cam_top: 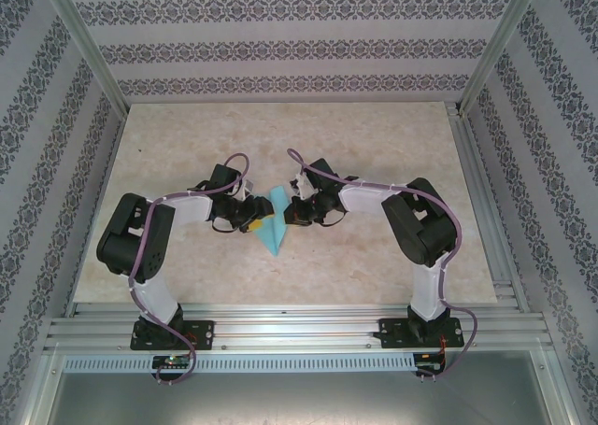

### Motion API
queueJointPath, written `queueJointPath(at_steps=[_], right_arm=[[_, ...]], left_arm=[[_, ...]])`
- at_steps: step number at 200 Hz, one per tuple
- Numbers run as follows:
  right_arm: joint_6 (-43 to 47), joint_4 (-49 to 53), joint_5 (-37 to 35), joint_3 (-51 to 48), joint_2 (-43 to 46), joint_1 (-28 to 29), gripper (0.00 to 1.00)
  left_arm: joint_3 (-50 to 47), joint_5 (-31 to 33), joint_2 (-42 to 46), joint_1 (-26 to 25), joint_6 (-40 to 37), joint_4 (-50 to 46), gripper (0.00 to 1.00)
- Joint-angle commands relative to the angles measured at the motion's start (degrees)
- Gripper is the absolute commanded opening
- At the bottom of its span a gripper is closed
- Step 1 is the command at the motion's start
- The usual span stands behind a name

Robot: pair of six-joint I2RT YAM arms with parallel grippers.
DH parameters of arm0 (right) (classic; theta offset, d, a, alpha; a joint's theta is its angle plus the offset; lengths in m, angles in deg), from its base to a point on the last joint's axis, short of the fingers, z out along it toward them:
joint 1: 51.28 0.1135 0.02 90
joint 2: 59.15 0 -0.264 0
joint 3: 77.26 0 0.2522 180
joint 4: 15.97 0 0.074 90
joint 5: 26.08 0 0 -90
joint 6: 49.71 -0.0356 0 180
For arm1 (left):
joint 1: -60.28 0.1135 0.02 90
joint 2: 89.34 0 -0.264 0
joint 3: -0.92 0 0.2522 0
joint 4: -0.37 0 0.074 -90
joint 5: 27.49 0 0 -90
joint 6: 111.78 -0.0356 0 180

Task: Fold a paper plane with a square sheet of paper (fold left side to right side)
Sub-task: Fourth fold the wing at the center of the table.

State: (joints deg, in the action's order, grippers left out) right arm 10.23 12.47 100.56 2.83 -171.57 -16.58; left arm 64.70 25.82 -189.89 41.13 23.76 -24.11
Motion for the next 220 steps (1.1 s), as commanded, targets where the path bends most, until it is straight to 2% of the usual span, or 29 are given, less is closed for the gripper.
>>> queueJointPath(at_steps=[1, 11, 36, 69, 104, 145, 185, 220], right_arm=[[1.3, -2.4, 2.6, 2.1, -0.5, -0.6, 0.02], [0.9, -3.1, 3.4, 2.1, -0.6, -0.7, 0.02], [0.4, -3.6, 4.1, 2.6, -0.8, -0.4, 0.03], [0.6, -3.1, 3.7, 2.6, -1.3, -0.2, 0.03], [1.6, -1.3, 2.7, 2.6, -1.0, -0.2, 0.03], [1.7, -1.1, 2.8, 2.7, -1.0, -0.2, 0.03], [1.5, -1.4, 3.1, 2.6, -1.0, 0.0, 0.03], [1.0, -1.9, 3.4, 3.2, -1.4, 0.6, 0.04]], left_arm=[[2.3, 1.1, 2.2, 0.3, -3.0, -4.9, 0.55], [2.8, 1.4, 1.6, 0.3, -3.9, -5.8, 0.53], [2.5, 1.6, -0.7, 0.3, -3.5, -4.6, 0.37], [1.4, 1.2, -1.8, 0.3, -2.6, -1.6, 0.26], [1.7, 0.7, 2.1, 1.1, -4.8, -3.8, 0.3], [2.1, 1.9, 7.6, 5.6, -8.4, -10.3, 0.35], [1.8, -1.3, 1.2, 6.6, -8.3, -6.5, 0.19], [3.6, -1.4, -3.3, 6.2, -9.2, -5.3, 0.19]])
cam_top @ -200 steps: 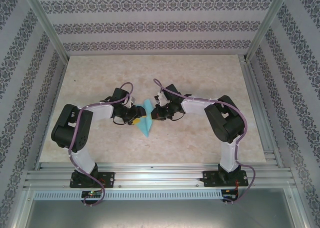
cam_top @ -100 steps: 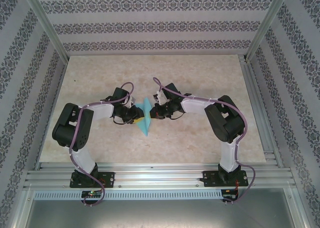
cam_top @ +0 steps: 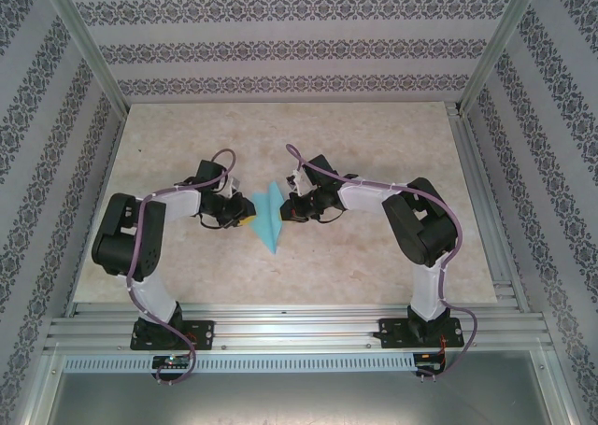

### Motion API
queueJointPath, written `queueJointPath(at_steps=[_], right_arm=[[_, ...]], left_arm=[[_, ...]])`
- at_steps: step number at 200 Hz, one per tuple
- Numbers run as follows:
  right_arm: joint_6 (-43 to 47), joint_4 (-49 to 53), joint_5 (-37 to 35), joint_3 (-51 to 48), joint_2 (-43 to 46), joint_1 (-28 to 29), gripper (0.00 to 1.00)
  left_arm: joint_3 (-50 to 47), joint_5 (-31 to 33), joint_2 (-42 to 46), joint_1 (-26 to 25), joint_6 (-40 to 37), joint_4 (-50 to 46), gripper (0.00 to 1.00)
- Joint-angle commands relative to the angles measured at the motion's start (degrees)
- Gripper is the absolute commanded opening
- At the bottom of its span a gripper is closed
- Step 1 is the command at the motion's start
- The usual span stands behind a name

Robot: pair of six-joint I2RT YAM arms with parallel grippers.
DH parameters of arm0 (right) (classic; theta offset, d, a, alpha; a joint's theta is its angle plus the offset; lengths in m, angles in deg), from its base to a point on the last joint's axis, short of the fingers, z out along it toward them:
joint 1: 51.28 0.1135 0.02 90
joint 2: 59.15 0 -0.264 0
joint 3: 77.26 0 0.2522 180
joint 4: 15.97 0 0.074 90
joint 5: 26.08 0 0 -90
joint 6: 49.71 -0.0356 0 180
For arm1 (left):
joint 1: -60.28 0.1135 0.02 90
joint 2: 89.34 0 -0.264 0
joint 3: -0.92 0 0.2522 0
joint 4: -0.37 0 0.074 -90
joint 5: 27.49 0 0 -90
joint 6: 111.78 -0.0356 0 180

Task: Fold a paper plane with a square sheet of paper (fold left side to right side)
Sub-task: Fourth fold the wing at the center of the table.

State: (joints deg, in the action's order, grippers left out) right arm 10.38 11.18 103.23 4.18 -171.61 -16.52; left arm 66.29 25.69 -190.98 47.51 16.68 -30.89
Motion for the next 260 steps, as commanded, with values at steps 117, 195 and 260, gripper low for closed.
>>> queueJointPath(at_steps=[117, 195, 260], right_arm=[[2.6, 0.1, 1.5, 4.1, -3.5, 0.8, 0.04], [5.2, 1.5, 1.9, 3.8, -5.0, -0.9, 0.04], [7.7, 5.1, 1.1, 5.8, -6.6, -1.9, 0.04]], left_arm=[[3.3, 1.5, -7.1, -2.9, -3.3, 0.0, 0.17], [2.9, 2.5, -7.8, -3.3, -3.7, -0.6, 0.17], [2.9, 3.1, -8.6, -3.5, -4.1, -0.7, 0.17]])
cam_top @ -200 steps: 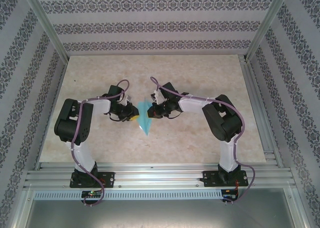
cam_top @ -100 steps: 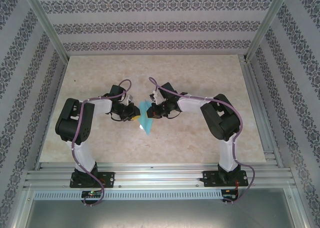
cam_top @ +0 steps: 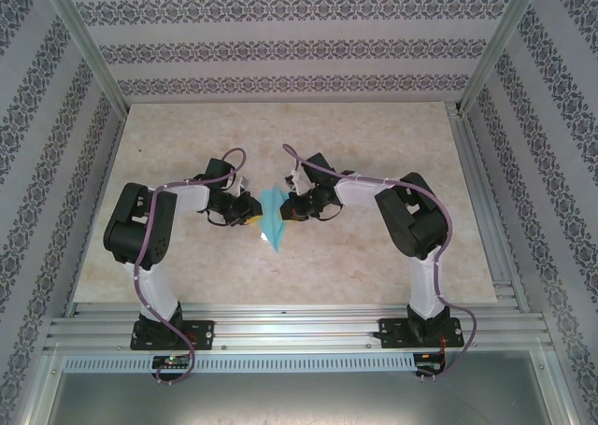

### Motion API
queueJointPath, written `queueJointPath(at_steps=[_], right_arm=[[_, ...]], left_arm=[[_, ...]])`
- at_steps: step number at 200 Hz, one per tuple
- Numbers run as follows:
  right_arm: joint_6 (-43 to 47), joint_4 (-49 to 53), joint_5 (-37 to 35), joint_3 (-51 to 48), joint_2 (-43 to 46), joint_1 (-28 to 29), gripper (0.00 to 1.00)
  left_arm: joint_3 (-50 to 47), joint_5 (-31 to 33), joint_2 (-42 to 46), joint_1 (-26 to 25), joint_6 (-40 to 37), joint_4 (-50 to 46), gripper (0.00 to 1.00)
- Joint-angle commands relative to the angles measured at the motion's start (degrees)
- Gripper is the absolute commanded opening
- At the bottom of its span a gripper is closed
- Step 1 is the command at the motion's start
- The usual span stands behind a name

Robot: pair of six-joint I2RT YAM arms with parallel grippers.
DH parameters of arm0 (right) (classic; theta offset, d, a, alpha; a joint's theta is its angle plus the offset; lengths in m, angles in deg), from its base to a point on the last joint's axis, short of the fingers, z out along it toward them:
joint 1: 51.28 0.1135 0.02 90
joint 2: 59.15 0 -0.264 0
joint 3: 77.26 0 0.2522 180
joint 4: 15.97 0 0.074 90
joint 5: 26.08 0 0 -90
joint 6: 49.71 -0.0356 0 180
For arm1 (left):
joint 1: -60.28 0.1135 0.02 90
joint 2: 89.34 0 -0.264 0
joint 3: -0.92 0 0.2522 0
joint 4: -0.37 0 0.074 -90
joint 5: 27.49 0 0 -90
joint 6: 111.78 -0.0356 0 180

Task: Fold a paper plane with a square sheet of paper (fold left side to right side)
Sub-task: Fourth fold the wing at the center of the table.

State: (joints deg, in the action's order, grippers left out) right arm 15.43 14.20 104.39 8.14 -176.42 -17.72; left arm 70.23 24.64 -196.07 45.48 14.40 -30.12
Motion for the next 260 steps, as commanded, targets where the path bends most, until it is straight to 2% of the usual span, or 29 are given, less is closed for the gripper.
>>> queueJointPath(at_steps=[1, 195, 260], right_arm=[[2.7, 2.0, -0.1, 1.8, -1.9, -0.7, 0.04], [4.7, 6.0, -1.8, 4.4, -3.1, -2.0, 0.05], [3.5, 4.0, -1.3, 2.8, -3.6, -1.0, 0.05]], left_arm=[[-1.0, 4.1, -3.5, -1.5, -1.8, -1.5, 0.17], [-0.5, 5.3, -5.0, -2.3, -1.9, -2.1, 0.17], [-0.5, 5.3, -5.0, -2.4, -1.9, -2.2, 0.17]])
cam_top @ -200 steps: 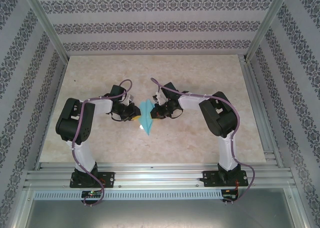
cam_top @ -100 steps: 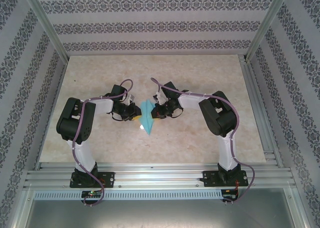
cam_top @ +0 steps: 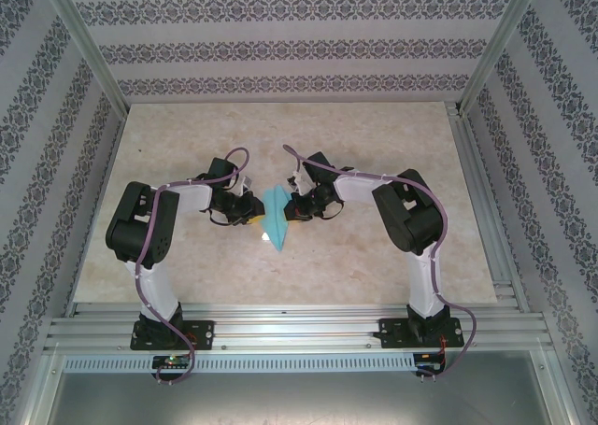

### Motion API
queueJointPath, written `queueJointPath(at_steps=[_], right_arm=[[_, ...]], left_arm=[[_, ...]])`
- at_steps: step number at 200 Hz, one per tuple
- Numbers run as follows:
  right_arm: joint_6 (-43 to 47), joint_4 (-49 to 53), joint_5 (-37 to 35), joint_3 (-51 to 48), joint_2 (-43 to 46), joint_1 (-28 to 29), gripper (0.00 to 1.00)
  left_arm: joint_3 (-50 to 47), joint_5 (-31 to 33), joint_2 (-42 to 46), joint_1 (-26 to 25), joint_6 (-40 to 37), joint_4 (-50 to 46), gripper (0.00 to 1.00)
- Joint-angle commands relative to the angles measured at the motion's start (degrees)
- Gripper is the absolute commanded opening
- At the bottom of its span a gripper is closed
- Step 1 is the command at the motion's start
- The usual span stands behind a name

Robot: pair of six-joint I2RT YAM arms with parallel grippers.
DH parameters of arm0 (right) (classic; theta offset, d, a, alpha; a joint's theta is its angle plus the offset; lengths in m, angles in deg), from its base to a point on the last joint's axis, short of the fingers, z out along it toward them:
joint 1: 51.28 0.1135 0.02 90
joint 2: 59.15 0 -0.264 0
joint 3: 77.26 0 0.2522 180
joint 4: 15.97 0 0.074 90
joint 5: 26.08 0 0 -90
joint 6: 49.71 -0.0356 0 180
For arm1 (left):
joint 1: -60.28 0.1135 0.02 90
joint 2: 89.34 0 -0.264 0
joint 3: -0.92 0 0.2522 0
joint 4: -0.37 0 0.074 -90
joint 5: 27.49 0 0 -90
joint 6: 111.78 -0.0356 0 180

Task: Fold a paper plane with a square sheet of paper (fold left side to right side)
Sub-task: Fourth fold the wing at the center of the table.

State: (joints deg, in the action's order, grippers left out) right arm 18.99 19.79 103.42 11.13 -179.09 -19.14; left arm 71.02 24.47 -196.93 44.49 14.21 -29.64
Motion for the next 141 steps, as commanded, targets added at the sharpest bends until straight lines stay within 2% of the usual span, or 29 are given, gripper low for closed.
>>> queueJointPath(at_steps=[1, 86, 141], right_arm=[[-0.1, -1.7, -0.4, -0.2, -0.9, 0.3, 0.05], [-0.4, 3.7, -4.4, 0.7, -3.3, 1.1, 0.05], [-3.2, -1.0, -1.6, -1.4, -1.2, 1.6, 0.06]], left_arm=[[-1.3, 5.6, -4.2, -1.4, -1.7, -2.7, 0.18], [-0.2, 4.8, -1.9, -1.4, -1.8, -3.8, 0.21], [0.4, 5.0, -1.9, -1.5, -2.2, -4.7, 0.21]])
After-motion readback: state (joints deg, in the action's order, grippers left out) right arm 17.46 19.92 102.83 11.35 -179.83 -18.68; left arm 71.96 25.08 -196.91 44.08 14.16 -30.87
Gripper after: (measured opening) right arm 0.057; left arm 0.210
